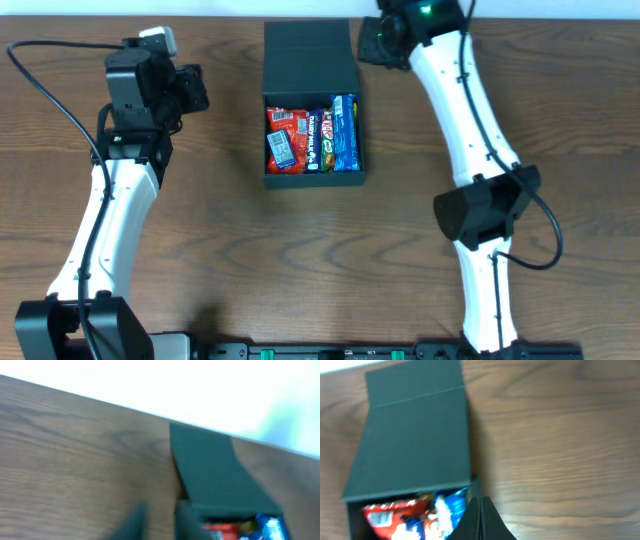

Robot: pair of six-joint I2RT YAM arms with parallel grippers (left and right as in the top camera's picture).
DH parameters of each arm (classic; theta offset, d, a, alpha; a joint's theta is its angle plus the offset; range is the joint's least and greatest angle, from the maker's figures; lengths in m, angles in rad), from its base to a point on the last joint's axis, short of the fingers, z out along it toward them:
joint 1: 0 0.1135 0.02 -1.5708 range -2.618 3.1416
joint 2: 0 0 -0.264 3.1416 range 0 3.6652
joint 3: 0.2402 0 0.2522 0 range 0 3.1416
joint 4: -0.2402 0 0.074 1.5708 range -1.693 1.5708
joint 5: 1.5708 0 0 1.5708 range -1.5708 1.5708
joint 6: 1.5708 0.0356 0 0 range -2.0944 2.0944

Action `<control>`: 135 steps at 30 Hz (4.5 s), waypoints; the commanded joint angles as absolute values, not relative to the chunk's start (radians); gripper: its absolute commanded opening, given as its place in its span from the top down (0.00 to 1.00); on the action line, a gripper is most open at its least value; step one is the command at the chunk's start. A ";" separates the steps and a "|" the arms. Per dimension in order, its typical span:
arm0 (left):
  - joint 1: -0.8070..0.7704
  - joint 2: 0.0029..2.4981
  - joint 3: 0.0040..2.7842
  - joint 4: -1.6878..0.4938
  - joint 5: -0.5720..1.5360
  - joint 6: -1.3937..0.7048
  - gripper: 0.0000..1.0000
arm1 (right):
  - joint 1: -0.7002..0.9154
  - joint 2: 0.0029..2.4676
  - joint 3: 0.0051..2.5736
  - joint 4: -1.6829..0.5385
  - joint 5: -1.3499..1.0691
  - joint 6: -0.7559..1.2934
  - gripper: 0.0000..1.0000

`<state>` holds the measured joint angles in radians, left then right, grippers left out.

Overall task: Pack container
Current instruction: 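Move both grippers to the box lid behind the box, then swing the lid forward with both grippers to close the box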

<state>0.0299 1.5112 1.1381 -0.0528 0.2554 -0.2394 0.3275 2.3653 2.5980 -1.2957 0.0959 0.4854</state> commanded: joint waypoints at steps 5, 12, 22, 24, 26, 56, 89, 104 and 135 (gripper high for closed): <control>0.032 1.521 1.132 -0.033 0.256 -0.339 0.94 | 0.309 2.370 2.596 -1.277 0.191 0.385 0.98; 0.032 1.720 1.248 0.018 0.382 -0.466 0.94 | 0.233 2.464 2.590 -1.129 -0.175 0.250 0.98; 0.035 2.412 2.152 -0.488 0.567 -0.450 0.94 | 0.070 2.686 2.590 -0.883 -0.623 0.363 0.99; 0.027 2.479 2.228 -0.535 0.578 -0.465 0.95 | 0.069 2.718 2.590 -0.896 -0.669 0.363 0.98; 0.019 2.514 2.246 -0.561 0.583 -0.480 0.94 | 0.075 2.746 2.590 -0.915 -0.694 0.362 0.98; -0.031 2.547 2.246 -0.662 0.611 -0.370 0.94 | 0.158 2.849 2.590 -0.863 -0.828 0.326 0.98; 0.024 2.466 2.248 -0.748 0.505 -0.447 0.94 | 0.151 2.849 2.590 -0.796 -1.060 0.141 0.98; 0.012 2.518 2.244 -0.826 0.522 -0.503 0.94 | 0.152 2.849 2.590 -0.796 -1.074 0.152 0.98; 0.009 2.589 2.247 -0.443 0.929 -0.431 0.94 | 0.110 2.825 2.591 -0.714 -1.427 0.062 0.98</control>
